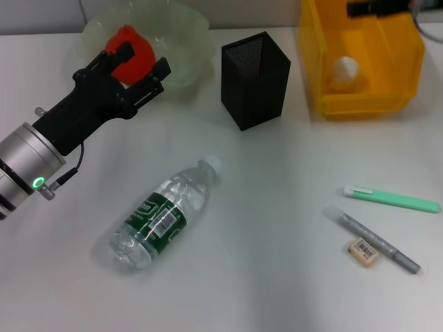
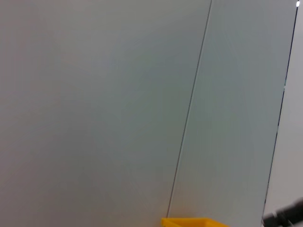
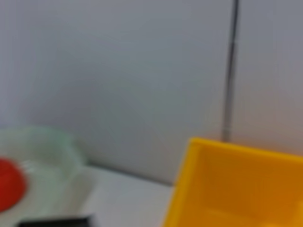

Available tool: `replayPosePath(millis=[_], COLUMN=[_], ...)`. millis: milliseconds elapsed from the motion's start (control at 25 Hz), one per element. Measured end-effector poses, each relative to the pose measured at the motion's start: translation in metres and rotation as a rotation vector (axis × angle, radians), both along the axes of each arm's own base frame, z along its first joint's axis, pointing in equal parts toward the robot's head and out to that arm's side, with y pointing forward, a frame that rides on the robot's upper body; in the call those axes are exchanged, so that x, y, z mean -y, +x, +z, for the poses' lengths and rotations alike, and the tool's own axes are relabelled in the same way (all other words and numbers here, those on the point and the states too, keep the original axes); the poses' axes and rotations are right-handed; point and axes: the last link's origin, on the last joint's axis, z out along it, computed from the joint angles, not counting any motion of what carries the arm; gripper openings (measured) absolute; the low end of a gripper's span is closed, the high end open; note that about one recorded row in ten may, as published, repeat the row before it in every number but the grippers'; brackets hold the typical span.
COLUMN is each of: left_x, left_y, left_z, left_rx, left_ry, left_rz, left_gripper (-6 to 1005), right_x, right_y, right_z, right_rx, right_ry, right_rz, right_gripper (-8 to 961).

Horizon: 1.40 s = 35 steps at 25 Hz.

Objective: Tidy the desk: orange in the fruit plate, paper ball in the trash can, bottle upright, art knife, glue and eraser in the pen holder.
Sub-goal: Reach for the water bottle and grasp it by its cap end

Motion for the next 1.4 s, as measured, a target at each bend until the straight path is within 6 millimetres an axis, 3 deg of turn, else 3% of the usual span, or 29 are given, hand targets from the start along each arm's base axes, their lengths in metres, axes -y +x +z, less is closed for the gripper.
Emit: replayPosePath(millis=[80,120,160,360,640,800,1000,1400], left_x=[0.000,0.000,0.000,-0.003,-0.009,-0.012,-0.015,-0.029], left_y=[0.000,0.001,0.001,0.004,0.012,0.017,0.029,0.065], left_z=[0.000,0.000,0.000,-0.009,-0.015,-0.019,-0.014,-0.018], left_rx=[0.004,0.002,0.002,-0.042,-0.064,-0.150,-0.281,-0.473], left_ry=[-0.004,-0.009,-0.009,-0.047,-0.136,-0.282,-0.491,-0.657], left_rz=[-0.002,-0.004,-0.004,-0.011,-0.026,-0.045,-0.039,0.054], left_gripper=[789,789,789,788,788,787,786,785], right_x=[0.018,0.038,0.038,0.084,0.134,0.143,0.145,0.147], right_y=[0.007,0.017,0.017,0.053,0.096,0.116,0.126,0.131], right_z=[-0.007,-0.014,-0.014,-0.036,-0.028,-0.021,-0.013,-0.014], right_rx=[-0.033,-0.086,-0.086,-0.311,-0.487,-0.497,-0.502,-0.506], right_ry=[-0.047,-0.098,-0.098,-0.208,-0.167,-0.092,-0.016,0.013], right_rz=[0.065,0.133,0.133,0.311,0.555,0.509,0.468,0.451], right_gripper=[798,811,824,832,830,831,831,831])
